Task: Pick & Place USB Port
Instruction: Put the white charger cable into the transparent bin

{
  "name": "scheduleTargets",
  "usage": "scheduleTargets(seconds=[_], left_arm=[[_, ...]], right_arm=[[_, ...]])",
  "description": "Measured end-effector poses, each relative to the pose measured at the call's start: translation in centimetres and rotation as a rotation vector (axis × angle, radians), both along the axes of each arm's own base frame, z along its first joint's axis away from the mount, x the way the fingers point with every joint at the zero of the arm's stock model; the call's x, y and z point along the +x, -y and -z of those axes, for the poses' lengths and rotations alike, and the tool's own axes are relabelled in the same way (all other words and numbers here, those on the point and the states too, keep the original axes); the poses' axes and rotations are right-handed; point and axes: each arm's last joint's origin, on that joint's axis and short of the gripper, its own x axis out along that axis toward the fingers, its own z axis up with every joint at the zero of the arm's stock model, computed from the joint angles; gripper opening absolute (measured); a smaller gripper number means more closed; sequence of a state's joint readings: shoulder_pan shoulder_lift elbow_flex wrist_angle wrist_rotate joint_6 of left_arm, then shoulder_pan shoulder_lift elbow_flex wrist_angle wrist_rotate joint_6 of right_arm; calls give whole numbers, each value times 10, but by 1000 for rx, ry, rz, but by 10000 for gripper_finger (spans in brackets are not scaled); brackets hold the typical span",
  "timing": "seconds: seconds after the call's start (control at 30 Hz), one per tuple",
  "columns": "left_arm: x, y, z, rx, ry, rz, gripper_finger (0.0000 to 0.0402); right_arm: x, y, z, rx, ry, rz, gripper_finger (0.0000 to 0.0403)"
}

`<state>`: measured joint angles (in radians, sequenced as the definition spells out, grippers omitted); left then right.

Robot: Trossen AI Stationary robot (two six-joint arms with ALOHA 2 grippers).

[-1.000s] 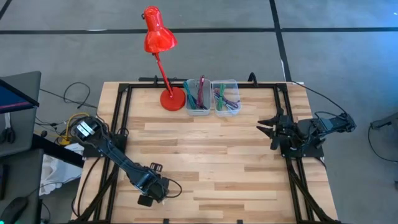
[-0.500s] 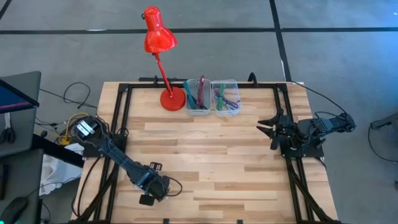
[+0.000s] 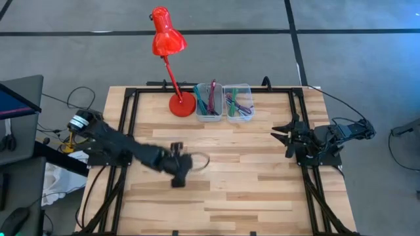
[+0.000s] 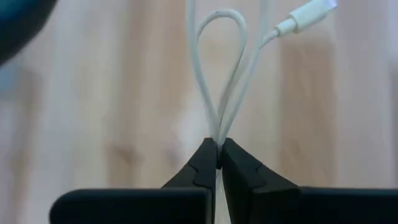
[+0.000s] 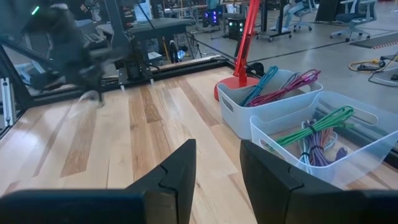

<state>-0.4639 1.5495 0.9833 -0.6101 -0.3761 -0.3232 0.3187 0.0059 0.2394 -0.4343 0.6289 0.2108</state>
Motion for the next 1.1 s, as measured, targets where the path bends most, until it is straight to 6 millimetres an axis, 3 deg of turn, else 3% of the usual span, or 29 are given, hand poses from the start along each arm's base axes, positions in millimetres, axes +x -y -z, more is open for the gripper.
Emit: scheduleTargets(seconds=[0.27,0.4,0.67,1.1], left_arm=[[37,-71,-37,3,302,-69,8],[48,-96,-48,-3,437,-123,8],[63,-114,-71,-100,694,-19,8],[63,-137,-77,-41,734,-26,8]], right_arm=[[0,0,0,0,1,0,118],[0,0,-1,24,15,1,118],[2,-2,-14,61,140,-60,118],[24,-9,-16,35,105,-54,118]])
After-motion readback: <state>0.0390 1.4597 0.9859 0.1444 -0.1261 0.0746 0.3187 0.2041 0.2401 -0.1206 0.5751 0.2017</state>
